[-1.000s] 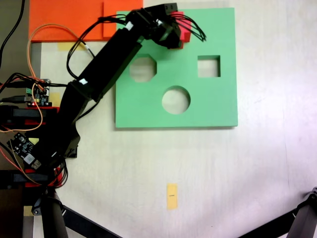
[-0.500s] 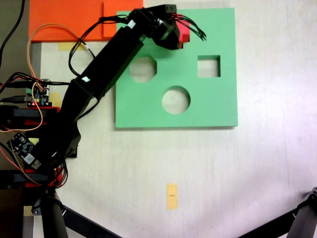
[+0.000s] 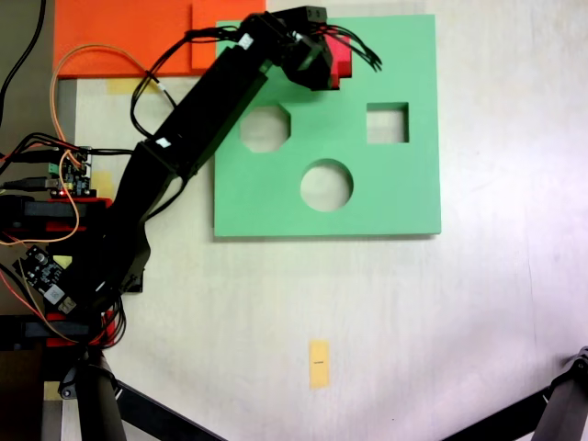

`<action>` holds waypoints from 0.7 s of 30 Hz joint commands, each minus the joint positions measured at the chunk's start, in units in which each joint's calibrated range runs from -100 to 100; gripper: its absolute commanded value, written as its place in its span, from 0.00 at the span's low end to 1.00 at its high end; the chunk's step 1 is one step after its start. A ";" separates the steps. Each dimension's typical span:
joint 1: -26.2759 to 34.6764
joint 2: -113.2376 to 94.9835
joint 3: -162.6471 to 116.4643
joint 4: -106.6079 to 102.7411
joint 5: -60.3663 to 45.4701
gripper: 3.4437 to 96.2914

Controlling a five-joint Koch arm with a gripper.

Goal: Put the cross columnar block into the corresponding hole

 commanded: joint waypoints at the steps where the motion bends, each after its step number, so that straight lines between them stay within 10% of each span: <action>1: 0.39 -0.33 1.53 3.12 0.34 0.56; 4: 0.34 -1.45 1.53 2.15 0.44 0.60; 8: 0.54 -3.13 3.33 3.12 0.15 0.99; 21: 0.44 -43.07 3.93 -9.98 -8.35 0.99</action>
